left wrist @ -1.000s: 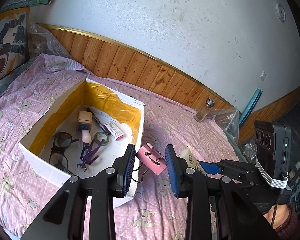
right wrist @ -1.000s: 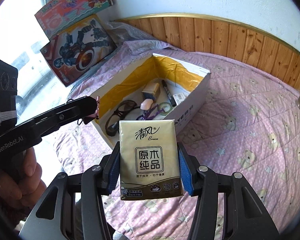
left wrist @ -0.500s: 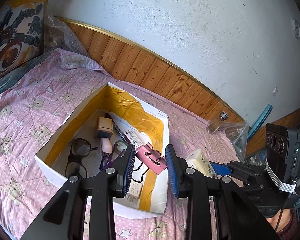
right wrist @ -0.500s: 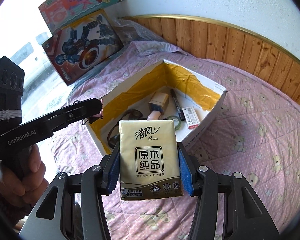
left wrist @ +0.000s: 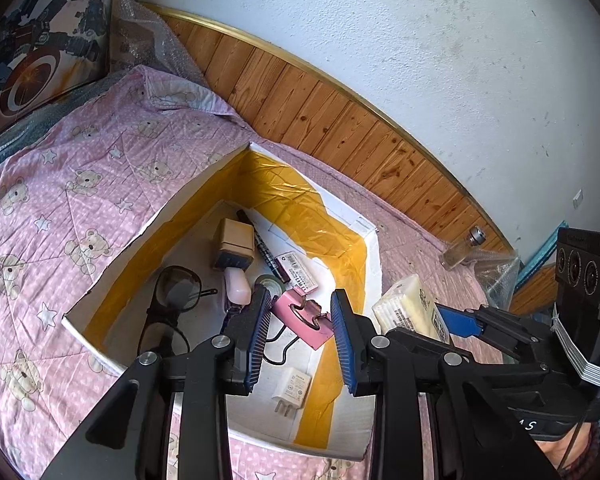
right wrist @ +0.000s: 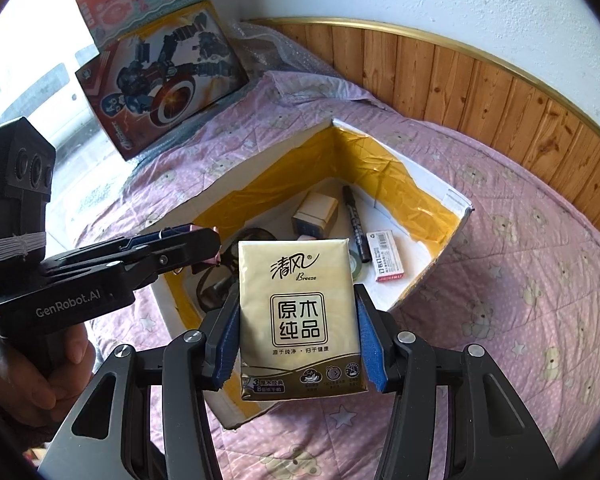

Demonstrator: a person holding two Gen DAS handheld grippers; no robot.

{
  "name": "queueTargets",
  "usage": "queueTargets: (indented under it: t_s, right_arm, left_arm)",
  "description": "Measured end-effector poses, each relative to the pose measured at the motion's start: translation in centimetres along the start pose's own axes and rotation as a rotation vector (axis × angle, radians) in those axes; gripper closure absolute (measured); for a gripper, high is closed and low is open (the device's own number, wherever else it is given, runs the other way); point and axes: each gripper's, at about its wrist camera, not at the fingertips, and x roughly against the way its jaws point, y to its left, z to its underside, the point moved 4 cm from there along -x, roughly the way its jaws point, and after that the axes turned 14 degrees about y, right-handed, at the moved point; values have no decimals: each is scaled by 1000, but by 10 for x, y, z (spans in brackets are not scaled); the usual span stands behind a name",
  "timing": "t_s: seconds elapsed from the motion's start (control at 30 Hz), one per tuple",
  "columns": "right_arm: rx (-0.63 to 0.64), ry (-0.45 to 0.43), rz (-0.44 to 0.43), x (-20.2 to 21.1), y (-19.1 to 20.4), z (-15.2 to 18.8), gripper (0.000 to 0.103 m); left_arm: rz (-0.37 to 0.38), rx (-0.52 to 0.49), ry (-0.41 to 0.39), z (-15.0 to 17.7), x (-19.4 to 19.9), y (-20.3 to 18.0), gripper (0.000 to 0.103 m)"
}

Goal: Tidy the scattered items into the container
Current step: 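Lower the clip and tissue pack into the box and open both tools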

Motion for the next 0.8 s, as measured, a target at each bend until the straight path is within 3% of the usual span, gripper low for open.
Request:
queueTargets:
  t_s: [0.57, 0.8]
  right_arm:
    - [52, 72, 26, -49, -19, -32, 46]
    - [12, 93, 7, -65, -34, -35, 46]
  left_arm:
    - [-71, 69, 102, -1, -44, 22, 70]
    - [-82, 79, 97, -1, -42, 29, 62]
